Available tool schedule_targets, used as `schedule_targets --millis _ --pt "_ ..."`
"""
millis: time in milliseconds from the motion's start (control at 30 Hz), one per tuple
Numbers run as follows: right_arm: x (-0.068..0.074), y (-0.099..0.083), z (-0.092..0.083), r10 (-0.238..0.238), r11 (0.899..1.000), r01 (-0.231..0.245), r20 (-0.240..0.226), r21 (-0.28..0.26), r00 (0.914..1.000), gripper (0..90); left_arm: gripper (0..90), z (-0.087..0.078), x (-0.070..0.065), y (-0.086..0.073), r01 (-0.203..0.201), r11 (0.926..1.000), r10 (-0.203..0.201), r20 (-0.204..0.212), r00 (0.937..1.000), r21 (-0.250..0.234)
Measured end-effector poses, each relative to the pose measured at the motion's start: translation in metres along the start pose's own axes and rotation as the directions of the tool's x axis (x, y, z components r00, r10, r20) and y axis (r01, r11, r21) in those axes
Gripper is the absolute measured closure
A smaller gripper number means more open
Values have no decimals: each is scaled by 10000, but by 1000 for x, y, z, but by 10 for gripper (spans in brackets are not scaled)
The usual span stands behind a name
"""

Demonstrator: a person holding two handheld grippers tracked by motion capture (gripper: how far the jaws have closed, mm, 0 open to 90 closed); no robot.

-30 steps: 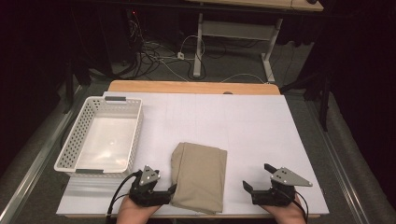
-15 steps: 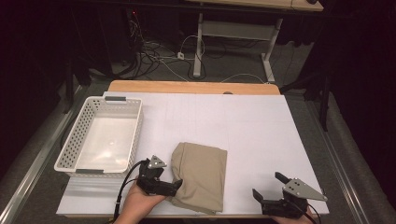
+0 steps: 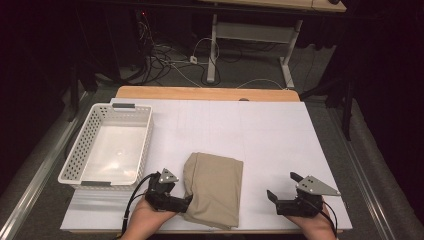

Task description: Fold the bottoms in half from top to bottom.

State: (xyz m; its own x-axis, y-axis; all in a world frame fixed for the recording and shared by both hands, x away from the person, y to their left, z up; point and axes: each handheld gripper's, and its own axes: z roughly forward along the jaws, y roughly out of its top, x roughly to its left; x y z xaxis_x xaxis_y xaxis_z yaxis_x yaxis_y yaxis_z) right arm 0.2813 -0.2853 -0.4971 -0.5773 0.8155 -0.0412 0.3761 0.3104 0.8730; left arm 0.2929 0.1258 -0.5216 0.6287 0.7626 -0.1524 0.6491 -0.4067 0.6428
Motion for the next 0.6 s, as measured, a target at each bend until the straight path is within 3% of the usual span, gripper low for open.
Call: schedule_targets --millis 67,100,233,300,433,600 --pt "-1 -1 -2 31 9999 -33 -148 -143 9999 0 20 -3 -1 -2 31 9998 -29 -69 10000 176" --pt "0 -4 -4 41 9988 -54 -273 -477 9996 0 20 -5 -2 -1 22 9993 -18 -110 9999 361" --pt "5 -2 -6 -489 9963 461 -359 -732 9982 0 0 -12 -5 -3 345 9940 -308 -369 9988 1040" --pt "7 0 -8 -437 9946 381 -571 -963 9974 0 0 -18 -4 -4 453 9907 -405 -398 9984 1284" --pt "12 2 -5 -586 9948 522 -715 -880 9957 0 0 -23 -4 -6 234 9723 -56 -766 9970 2324" --pt "15 3 -3 -661 9947 594 -796 -841 9946 0 0 -24 -9 -5 -46 9482 347 -893 9954 3175"
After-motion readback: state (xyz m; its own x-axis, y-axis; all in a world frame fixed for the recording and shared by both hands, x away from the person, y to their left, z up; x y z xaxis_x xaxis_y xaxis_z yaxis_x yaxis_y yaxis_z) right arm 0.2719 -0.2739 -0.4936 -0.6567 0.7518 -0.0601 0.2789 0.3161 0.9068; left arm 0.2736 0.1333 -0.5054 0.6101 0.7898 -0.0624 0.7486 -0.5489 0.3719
